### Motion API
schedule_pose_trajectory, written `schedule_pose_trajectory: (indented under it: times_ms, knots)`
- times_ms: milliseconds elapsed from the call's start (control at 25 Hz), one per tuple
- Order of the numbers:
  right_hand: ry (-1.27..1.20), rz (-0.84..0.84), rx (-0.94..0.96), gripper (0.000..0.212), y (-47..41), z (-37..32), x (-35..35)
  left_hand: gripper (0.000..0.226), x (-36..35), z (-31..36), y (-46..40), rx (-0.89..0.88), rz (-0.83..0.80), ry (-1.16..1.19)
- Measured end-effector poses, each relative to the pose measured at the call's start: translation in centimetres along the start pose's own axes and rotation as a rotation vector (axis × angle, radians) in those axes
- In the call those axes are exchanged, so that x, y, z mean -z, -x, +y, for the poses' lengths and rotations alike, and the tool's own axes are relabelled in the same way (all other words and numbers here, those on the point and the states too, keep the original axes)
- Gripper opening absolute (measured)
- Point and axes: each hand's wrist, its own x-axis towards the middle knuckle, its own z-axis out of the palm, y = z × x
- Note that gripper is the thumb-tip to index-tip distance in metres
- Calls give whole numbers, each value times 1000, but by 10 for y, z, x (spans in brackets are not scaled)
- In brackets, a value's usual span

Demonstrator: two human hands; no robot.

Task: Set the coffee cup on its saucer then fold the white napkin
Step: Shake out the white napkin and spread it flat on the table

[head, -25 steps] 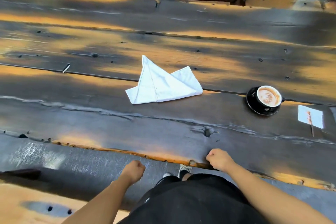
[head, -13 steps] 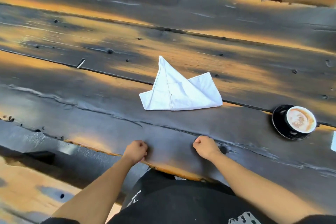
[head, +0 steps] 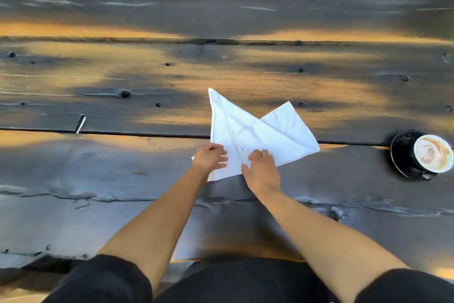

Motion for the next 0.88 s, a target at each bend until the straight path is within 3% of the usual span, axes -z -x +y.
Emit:
schedule_pose_trajectory:
  times_ms: [120,200,320,520,760,880]
  knots:
    - [144,32,12,53,-19,-7,-4,20,-9,28,-28,22,10,98]
    - [167,14,3,54,-28,-6,-9,26,-16,41,-43,34,16,146]
    - [149,-30,16,44,-38,-1,-12,36,-27,56,-63,41,30,114]
    - [63,-61,69,25,-42,11,-3,19,-41,74,-71,7,31,-30]
    - [-82,46,-81,19,-23,39,23,10,-42,99,-44,23,26,291]
    - [-156,108,-161,18,-10,61,35,10,-37,102,-26,-25,66,313]
